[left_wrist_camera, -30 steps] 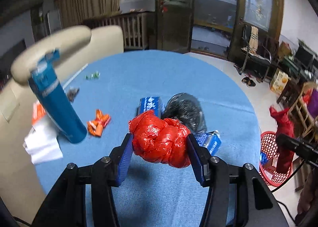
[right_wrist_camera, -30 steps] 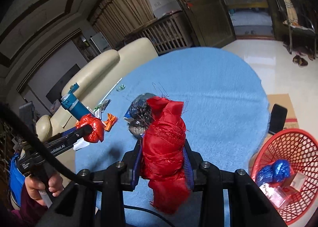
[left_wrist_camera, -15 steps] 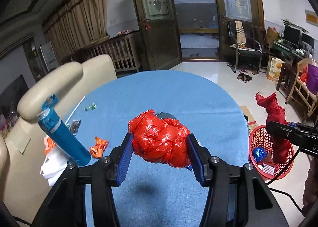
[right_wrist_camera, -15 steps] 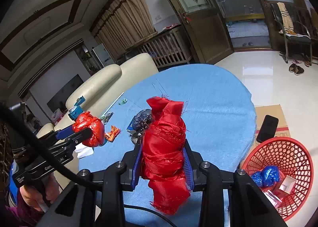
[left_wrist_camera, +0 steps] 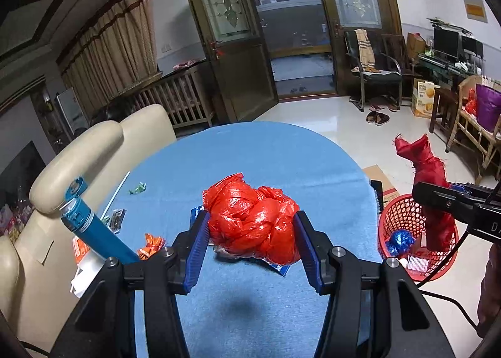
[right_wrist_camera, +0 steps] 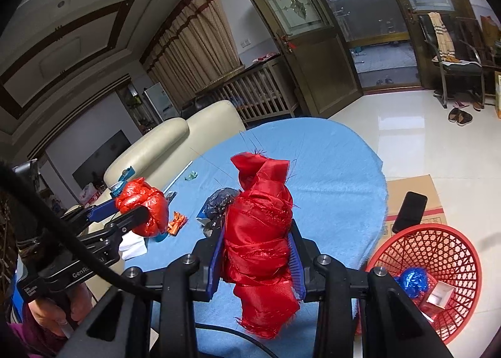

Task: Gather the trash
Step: 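Carry the red mesh bag and red plastic bag over the red wastebasket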

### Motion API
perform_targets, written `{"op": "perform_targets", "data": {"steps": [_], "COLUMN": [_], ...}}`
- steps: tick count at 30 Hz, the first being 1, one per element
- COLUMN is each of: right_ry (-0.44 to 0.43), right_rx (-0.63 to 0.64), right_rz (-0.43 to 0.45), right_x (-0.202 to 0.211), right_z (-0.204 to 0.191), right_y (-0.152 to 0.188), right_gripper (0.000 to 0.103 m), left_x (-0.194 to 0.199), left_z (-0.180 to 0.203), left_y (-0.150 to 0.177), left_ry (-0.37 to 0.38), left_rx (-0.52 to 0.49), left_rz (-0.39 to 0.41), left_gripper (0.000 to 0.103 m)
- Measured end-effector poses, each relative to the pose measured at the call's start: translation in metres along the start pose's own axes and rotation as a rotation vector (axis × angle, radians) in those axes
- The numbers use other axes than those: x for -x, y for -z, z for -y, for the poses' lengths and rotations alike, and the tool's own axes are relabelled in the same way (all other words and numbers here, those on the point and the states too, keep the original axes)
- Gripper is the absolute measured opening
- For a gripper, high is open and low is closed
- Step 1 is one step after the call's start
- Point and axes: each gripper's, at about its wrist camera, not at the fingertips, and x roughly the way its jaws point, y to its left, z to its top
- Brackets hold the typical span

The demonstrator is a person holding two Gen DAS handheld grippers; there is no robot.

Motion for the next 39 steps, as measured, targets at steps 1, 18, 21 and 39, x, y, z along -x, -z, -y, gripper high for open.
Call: {"op": "perform_targets", "data": {"steps": [1, 18, 21, 39], "right_ry": [0.001, 0.014, 0.019, 0.039], "right_rx": [-0.002, -0.044, -0.049, -0.099], "right_rz": [0.003, 0.040, 0.042, 0.068], "right_x": [0.001, 0.020, 0.022, 0.033], "right_z": [0.001, 0.021, 0.025, 0.056], "right_y": [0.000, -0.003, -0.003, -0.003], "right_gripper": [0.039, 0.039, 0.039, 0.039], "left_x": [0.000, 0.000, -0.001, -0.009], "left_z": [0.003, 0.030, 0.035, 0.071], "left_y": [-0.001, -0.009, -0.011, -0.021], "left_ry": [0.001, 0.017, 0.024, 0.053], "left_rx": [-0.006, -0.070, -0.076, -0.146], "left_rz": [0.001, 0.005, 0.004, -0.007], "left_gripper": [0.056, 0.056, 0.056, 0.056]}}
